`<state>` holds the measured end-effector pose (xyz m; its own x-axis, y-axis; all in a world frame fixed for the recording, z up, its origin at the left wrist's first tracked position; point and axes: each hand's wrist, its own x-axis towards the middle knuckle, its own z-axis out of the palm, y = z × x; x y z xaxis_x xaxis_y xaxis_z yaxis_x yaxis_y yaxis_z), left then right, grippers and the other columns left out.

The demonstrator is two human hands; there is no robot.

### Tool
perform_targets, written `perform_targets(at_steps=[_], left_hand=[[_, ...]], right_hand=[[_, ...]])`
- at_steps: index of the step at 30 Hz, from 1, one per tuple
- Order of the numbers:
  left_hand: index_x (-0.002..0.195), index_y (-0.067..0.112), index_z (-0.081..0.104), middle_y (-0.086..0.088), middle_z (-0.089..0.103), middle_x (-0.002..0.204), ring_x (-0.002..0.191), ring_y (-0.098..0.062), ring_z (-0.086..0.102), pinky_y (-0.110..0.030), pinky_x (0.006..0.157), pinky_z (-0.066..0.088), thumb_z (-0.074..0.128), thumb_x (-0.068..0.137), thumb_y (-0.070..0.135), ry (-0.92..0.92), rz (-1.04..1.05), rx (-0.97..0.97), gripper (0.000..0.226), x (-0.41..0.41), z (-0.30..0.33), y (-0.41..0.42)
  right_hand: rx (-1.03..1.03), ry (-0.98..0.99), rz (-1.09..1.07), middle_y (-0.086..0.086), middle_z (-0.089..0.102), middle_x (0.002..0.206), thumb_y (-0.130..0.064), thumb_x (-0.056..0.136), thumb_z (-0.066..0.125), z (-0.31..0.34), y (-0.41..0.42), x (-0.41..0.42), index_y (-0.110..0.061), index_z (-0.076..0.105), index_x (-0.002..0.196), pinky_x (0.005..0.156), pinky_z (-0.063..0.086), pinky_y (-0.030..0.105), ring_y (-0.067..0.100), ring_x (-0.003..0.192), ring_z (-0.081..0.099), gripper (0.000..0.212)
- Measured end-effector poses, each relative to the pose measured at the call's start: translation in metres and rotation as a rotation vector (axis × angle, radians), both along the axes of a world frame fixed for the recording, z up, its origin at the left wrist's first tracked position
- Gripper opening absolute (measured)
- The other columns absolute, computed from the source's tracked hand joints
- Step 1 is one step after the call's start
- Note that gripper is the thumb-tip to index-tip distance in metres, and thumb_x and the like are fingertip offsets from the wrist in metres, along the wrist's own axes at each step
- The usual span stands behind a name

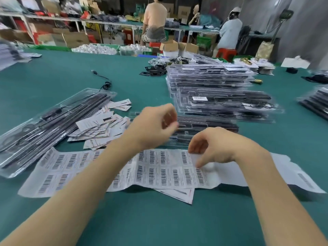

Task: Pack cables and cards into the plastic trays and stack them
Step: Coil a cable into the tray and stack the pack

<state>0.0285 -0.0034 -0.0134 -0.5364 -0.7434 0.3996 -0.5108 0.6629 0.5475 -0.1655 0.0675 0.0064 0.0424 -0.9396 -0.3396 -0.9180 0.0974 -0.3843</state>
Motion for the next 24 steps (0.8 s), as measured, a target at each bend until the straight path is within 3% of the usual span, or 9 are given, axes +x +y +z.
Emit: perform_targets(at_steps=[4,7,12,18,22,24], left_hand=[[0.106,0.025,0.062,0.010,0.067,0.100,0.088,-0.009,0.062,-0.033,0.083,0.056,0.072,0.084,0.042,-0.473,-0.171,0.164,0.030,-0.016,0.004,0.026],[0.121,0.026,0.057,0.007,0.060,0.115,0.105,-0.016,0.056,-0.035,0.091,0.051,0.076,0.076,0.058,-0.653,-0.126,0.133,0.058,-0.023,0.002,0.036],[0.124,0.024,0.054,0.003,0.055,0.118,0.108,-0.019,0.054,-0.040,0.093,0.052,0.078,0.063,0.072,-0.689,-0.040,0.142,0.081,-0.028,0.001,0.041],[0.124,0.025,0.052,0.005,0.056,0.116,0.102,-0.017,0.054,-0.039,0.090,0.053,0.084,0.055,0.071,-0.690,-0.016,0.222,0.088,-0.029,0.002,0.036],[0.123,0.030,0.049,0.011,0.054,0.111,0.102,-0.014,0.052,-0.034,0.088,0.050,0.086,0.052,0.069,-0.670,-0.055,0.267,0.089,-0.026,0.001,0.029],[0.120,0.031,0.050,0.014,0.052,0.106,0.100,-0.012,0.053,-0.032,0.087,0.050,0.087,0.051,0.068,-0.677,-0.068,0.272,0.087,-0.025,0.001,0.026]], right_hand=[[-0.047,0.024,0.033,-0.018,0.071,0.091,-0.023,0.070,0.090,-0.002,-0.001,-0.001,-0.032,0.075,0.097,0.082,0.055,0.023,-0.001,0.086,0.065,0.032],[-0.075,0.054,0.032,-0.016,0.073,0.085,-0.022,0.071,0.088,-0.004,-0.001,-0.004,-0.032,0.077,0.088,0.071,0.051,0.021,0.000,0.080,0.065,0.023],[-0.034,0.047,0.021,-0.017,0.072,0.086,-0.023,0.072,0.087,-0.004,-0.001,-0.005,-0.031,0.076,0.092,0.069,0.052,0.018,-0.001,0.080,0.066,0.024],[-0.091,0.133,-0.083,-0.014,0.068,0.097,-0.033,0.066,0.091,0.001,-0.001,-0.002,-0.033,0.071,0.095,0.084,0.058,0.034,0.010,0.091,0.066,0.035],[-0.079,0.177,-0.142,-0.011,0.065,0.092,-0.032,0.065,0.092,0.001,-0.002,-0.005,-0.032,0.069,0.090,0.063,0.049,0.025,0.010,0.082,0.064,0.033],[-0.083,0.168,-0.148,-0.011,0.065,0.091,-0.031,0.065,0.091,0.000,-0.001,-0.005,-0.033,0.069,0.090,0.063,0.048,0.026,0.010,0.082,0.064,0.033]])
